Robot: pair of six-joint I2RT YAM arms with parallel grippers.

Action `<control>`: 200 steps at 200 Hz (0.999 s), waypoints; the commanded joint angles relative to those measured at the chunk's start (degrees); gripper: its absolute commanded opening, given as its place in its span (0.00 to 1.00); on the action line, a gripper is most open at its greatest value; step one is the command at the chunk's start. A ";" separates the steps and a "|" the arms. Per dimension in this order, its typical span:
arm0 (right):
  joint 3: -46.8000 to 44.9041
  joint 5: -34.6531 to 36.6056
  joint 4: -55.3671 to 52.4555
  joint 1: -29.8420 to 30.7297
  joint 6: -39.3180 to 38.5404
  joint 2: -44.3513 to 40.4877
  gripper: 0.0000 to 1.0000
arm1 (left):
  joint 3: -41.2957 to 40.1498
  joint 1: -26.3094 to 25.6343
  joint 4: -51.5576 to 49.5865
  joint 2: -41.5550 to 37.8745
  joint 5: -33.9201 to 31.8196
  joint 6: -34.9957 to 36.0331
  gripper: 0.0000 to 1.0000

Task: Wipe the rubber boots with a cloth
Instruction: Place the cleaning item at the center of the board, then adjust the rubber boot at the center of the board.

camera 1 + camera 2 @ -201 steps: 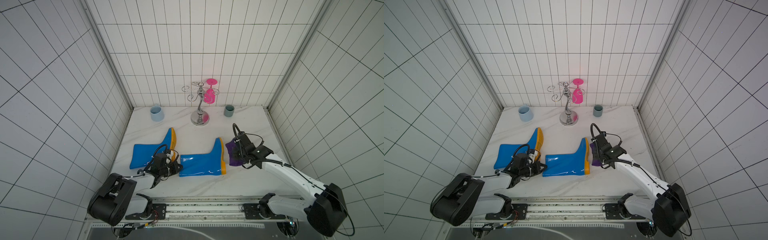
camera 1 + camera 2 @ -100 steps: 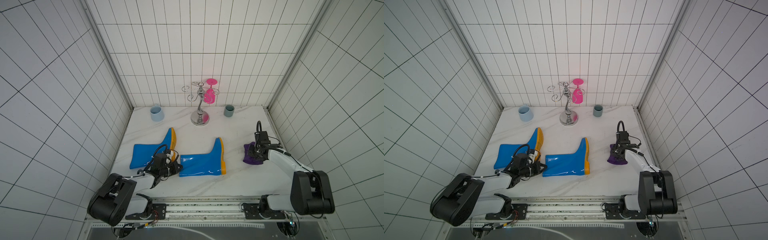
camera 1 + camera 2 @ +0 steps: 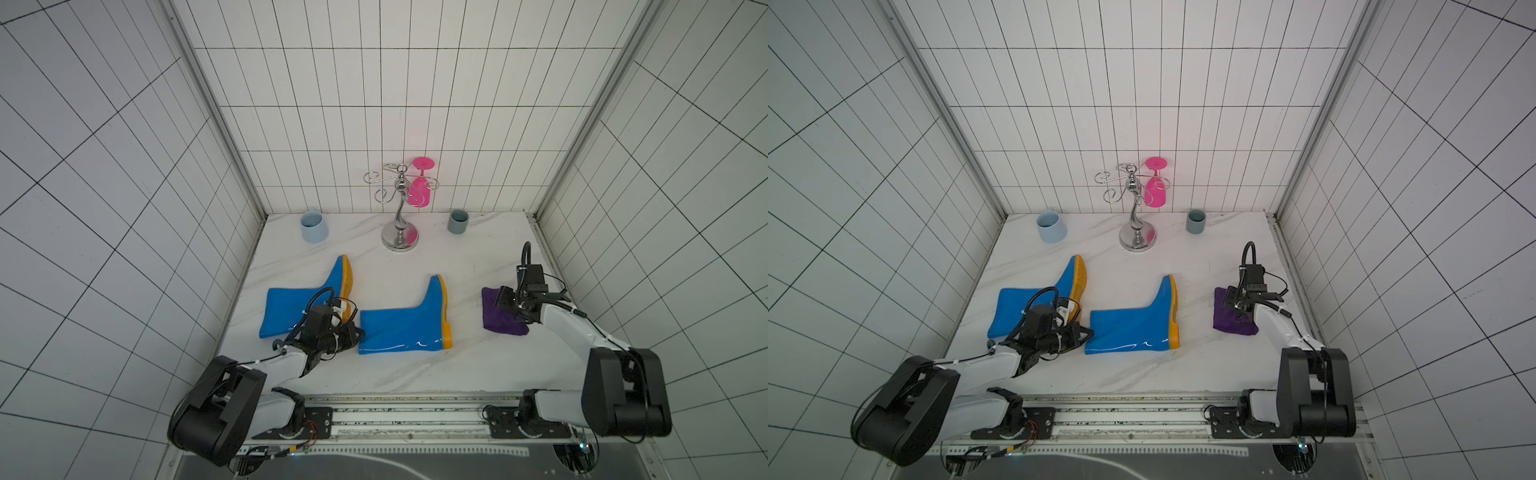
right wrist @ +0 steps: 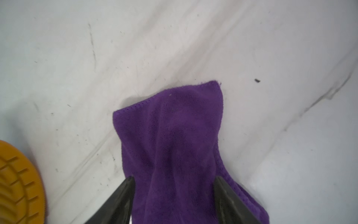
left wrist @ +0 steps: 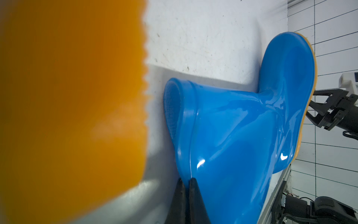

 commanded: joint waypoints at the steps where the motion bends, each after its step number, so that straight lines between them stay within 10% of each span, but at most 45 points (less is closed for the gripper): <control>1: 6.79 2.34 -5.60 -0.50 -1.79 -5.12 0.66 | 5.04 -0.07 -10.16 -6.18 0.55 0.35 0.00; 117: 3.56 -4.21 -2.78 -0.49 -1.35 -11.37 0.65 | 42.74 3.34 -39.89 -14.30 -6.12 5.50 0.00; 200: 2.66 -4.15 -1.85 -0.58 -1.53 -12.97 0.65 | 49.32 -31.09 -32.43 11.82 -26.48 -0.87 0.00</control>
